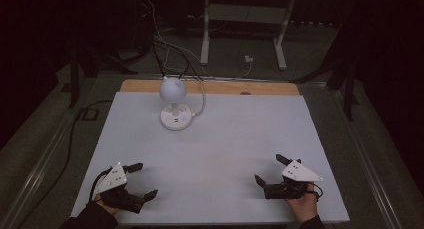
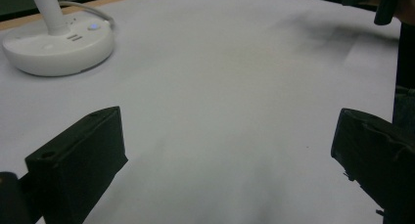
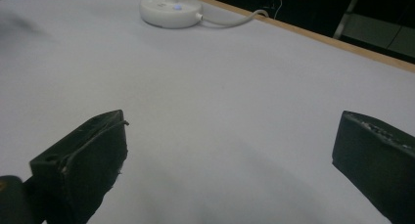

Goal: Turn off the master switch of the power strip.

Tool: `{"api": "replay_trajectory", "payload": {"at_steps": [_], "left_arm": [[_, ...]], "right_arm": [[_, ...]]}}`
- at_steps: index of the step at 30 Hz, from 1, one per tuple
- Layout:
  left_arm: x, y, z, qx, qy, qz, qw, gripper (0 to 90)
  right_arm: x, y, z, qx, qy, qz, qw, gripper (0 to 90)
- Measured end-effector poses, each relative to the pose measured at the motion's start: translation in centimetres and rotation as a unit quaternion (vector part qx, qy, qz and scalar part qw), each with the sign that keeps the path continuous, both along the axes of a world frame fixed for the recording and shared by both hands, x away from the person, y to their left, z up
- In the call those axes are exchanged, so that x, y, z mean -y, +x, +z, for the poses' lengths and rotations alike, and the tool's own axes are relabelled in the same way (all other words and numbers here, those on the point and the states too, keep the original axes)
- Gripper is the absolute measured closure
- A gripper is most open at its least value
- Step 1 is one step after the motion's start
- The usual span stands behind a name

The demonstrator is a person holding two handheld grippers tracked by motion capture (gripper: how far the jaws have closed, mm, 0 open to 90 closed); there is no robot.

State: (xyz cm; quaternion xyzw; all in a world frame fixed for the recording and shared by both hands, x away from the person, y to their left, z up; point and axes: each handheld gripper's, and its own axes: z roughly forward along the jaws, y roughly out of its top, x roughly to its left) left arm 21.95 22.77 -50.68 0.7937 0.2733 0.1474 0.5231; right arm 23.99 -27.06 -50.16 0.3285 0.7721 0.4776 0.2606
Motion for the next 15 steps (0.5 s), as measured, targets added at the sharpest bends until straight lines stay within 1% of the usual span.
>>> {"api": "replay_trajectory", "payload": {"at_steps": [3,6,7,11,12,15], "left_arm": [[0.04,-0.02,0.00,0.000,0.001,-0.001,1.0000,0.2],[0.10,0.04,-0.05,-0.002,0.002,0.000,1.0000,0.2],[0.10,0.07,-0.05,-0.003,0.000,-0.001,1.0000,0.2],[0.17,0.08,-0.02,-0.003,0.002,-0.004,1.0000,0.2],[0.20,0.09,-0.01,-0.003,0.001,-0.006,1.0000,0.2],[0.24,0.08,-0.03,-0.004,0.003,-0.005,1.0000,0.2]], "right_arm": [[-0.13,-0.09,-0.01,-0.002,0.001,0.001,1.0000,0.0],[-0.24,-0.18,0.02,0.001,-0.003,0.003,1.0000,0.0],[-0.26,-0.24,0.12,0.004,0.000,0.005,1.0000,0.0],[-0.18,-0.25,0.20,0.004,0.004,0.006,1.0000,0.0],[-0.12,-0.25,0.23,0.005,0.003,0.004,1.0000,0.0],[0.01,-0.27,0.34,0.008,0.011,-0.001,0.9999,0.0]]}}
